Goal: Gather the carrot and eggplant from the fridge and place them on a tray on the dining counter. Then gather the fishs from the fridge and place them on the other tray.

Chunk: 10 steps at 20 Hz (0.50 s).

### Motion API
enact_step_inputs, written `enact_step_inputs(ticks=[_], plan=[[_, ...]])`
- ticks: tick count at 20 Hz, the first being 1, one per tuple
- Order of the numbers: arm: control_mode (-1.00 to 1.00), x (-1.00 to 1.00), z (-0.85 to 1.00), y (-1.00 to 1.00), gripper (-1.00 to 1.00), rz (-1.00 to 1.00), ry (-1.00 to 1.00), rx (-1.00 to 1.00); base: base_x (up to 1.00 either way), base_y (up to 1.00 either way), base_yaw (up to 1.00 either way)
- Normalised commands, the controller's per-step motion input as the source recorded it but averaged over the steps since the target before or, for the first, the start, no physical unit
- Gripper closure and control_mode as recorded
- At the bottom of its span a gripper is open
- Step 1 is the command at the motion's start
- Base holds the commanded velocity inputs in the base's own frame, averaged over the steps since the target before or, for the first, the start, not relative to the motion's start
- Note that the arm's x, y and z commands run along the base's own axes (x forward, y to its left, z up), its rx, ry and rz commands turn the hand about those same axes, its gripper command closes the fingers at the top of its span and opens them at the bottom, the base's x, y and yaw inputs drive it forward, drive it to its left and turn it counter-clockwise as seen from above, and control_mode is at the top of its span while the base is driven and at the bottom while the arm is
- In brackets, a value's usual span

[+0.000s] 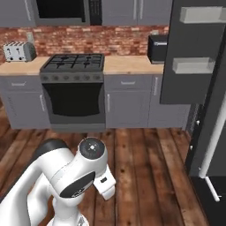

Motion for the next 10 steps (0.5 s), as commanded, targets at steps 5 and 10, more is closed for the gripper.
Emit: enact_step_inputs(ticks=[5,10], plan=[[1.0,0.0,0.0,0.0,-1.0,0.0,0.0,0.0,0.89,0.0,-0.15],[1.0,0.0,0.0,0.0,-1.0,0.0,0.0,0.0,0.81,0.0,-0.23]])
